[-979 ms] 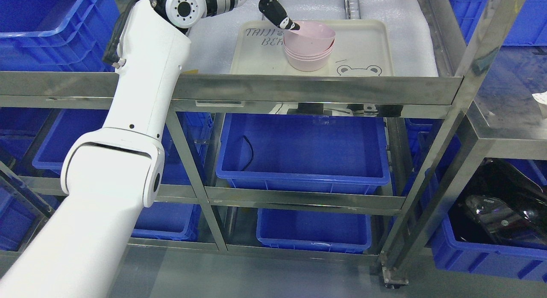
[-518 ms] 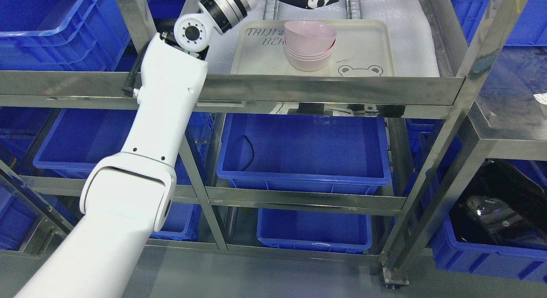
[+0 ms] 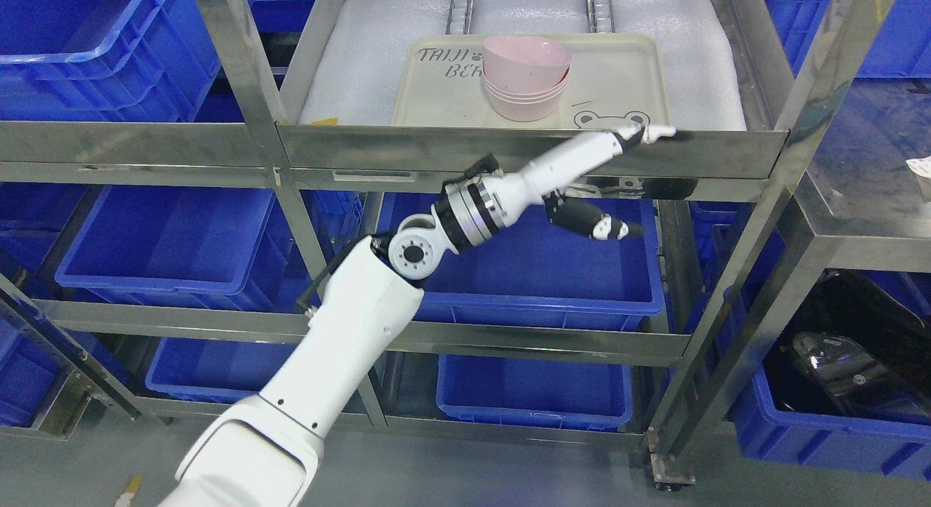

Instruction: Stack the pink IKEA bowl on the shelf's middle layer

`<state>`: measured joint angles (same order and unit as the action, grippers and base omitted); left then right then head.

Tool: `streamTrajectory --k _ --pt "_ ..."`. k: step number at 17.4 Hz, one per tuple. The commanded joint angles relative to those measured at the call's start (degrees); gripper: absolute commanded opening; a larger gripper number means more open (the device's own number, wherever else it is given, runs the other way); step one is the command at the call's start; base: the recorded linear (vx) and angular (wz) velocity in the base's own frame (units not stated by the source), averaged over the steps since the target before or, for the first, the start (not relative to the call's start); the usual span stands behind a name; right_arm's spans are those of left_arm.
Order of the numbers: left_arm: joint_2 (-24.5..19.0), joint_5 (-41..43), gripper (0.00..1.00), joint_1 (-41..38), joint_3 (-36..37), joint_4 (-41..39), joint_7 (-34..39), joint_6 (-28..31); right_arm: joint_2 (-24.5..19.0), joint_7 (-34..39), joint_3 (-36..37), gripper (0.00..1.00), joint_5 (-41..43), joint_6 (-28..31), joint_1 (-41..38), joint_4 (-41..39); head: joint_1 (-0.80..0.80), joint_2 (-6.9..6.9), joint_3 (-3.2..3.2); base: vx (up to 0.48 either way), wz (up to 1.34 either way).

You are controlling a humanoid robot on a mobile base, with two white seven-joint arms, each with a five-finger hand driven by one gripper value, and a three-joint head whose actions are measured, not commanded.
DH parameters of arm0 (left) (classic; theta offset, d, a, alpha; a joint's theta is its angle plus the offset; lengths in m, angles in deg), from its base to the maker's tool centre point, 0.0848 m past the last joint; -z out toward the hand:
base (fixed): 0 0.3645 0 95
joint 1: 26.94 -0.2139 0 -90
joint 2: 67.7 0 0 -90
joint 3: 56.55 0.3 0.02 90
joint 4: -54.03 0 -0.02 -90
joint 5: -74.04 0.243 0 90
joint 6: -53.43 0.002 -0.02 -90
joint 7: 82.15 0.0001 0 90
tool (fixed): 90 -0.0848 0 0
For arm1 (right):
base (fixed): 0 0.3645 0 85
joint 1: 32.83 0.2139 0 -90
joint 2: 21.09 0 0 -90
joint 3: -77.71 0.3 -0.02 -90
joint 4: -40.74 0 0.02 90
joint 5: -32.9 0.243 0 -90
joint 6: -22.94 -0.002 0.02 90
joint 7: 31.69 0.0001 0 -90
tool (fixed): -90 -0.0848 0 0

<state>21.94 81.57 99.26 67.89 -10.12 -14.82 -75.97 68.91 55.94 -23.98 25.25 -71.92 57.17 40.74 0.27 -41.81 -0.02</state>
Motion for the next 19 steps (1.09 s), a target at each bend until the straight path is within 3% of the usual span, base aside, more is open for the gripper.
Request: streamTrajectory --k 1,3,6,8,11,19 --pt "-0.6 1.5 0.86 -18.6 6.1 -9.6 -0.2 -4.5 1.0 -0.3 0.0 1.0 0.0 0.0 -0.9 -1.0 0.0 0.0 0.0 0.0 0.0" --pt "-0.6 1.5 0.86 -24.2 1.1 -9.3 0.1 -4.5 1.0 -0.3 0.0 1.0 -0.1 0.0 -0.9 -1.0 0.0 0.0 0.0 0.0 0.0" --pt "-0.6 0.6 0.88 -28.6 -15.2 -6.8 2.9 -3.3 1.0 -0.3 0.0 1.0 -0.1 0.0 -0.9 -1.0 0.0 0.0 0.0 0.0 0.0" --pt "-0.6 -2.1 0.91 -28.7 -23.7 -4.1 9.4 2.3 1.0 -0.3 0.0 1.0 0.0 0.0 -0.9 -1.0 0.0 0.0 0.0 0.0 0.0" --pt "-0.6 -9.4 0.94 -29.3 -27.0 -4.0 15.9 12.0 1.0 -0.3 0.0 1.0 -0.1 0.0 -0.9 -1.0 0.0 0.0 0.0 0.0 0.0" --pt "-0.6 -9.5 0.99 -31.7 -29.0 -4.4 22.3 14.3 1.0 -0.3 0.0 1.0 0.0 0.0 -0.9 -1.0 0.0 0.0 0.0 0.0 0.0"
